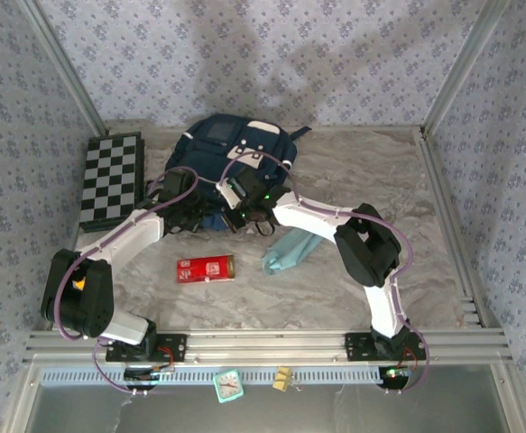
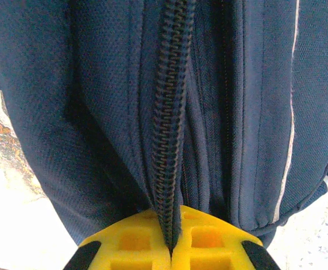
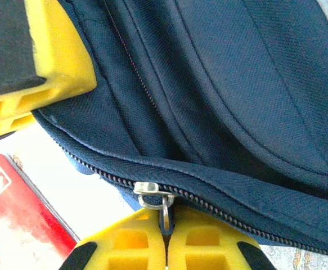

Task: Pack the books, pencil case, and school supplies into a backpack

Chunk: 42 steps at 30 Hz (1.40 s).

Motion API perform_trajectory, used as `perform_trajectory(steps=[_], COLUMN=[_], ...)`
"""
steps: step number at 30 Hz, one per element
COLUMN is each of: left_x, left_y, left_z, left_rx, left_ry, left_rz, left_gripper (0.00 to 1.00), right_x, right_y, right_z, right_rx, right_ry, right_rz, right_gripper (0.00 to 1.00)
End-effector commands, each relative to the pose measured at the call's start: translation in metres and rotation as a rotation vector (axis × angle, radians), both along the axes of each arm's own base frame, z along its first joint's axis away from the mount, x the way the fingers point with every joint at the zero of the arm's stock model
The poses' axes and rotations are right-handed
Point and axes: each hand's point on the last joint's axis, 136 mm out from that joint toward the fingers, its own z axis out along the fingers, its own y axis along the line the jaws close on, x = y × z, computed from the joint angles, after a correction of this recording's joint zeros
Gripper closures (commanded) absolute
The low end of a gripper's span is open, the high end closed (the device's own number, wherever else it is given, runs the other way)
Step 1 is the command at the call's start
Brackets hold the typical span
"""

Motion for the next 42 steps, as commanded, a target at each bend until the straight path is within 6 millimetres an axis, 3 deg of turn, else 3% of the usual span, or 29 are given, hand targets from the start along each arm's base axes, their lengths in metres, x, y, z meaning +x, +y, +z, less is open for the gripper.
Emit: perform_trajectory(steps=[1,12,17,24,29,31,34,37,40,42], left_x=[0.002,-0.01,-0.01,-0.015,-0.008,-0.004,0.01,0.024,0.022,0.014], left_y=[0.002,0.026,0.041,0.062,0.077,0.082,0.081,0.075,0.074,0.075], left_z=[0.024,0.014,0.016,0.018,0.015,0.016,0.014,0.014,0.016,0.017], left_rx=[0.015,0.08,0.095,0.144,0.144,0.159,0.17,0.152,0.186,0.206], left_ry=[-0.052,-0.023,-0.026,-0.032,-0.027,-0.021,-0.036,-0.045,-0.04,-0.043], left_rz=[-0.009,0.033,0.049,0.058,0.033,0.022,0.005,-0.034,-0.066,-0.086], left_gripper=[1.0,1.0,1.0,1.0,1.0,1.0,1.0,1.0,1.0,1.0], right_x=[0.001,-0.005,0.007,0.042,0.037,0.046,0.054,0.05,0.041,0.035], right_y=[-0.017,-0.066,-0.097,-0.146,-0.19,-0.204,-0.205,-0.18,-0.163,-0.159], right_z=[0.007,-0.005,-0.017,-0.028,-0.036,-0.037,-0.039,-0.033,-0.019,-0.009], right_rx=[-0.012,-0.022,-0.071,-0.11,-0.143,-0.125,-0.141,-0.098,-0.078,-0.064], right_ry=[0.007,0.105,0.137,0.162,0.197,0.197,0.202,0.201,0.178,0.175], right_rz=[-0.057,-0.146,-0.237,-0.432,-0.592,-0.641,-0.651,-0.584,-0.539,-0.522], right_gripper=[1.0,1.0,1.0,1.0,1.0,1.0,1.0,1.0,1.0,0.89])
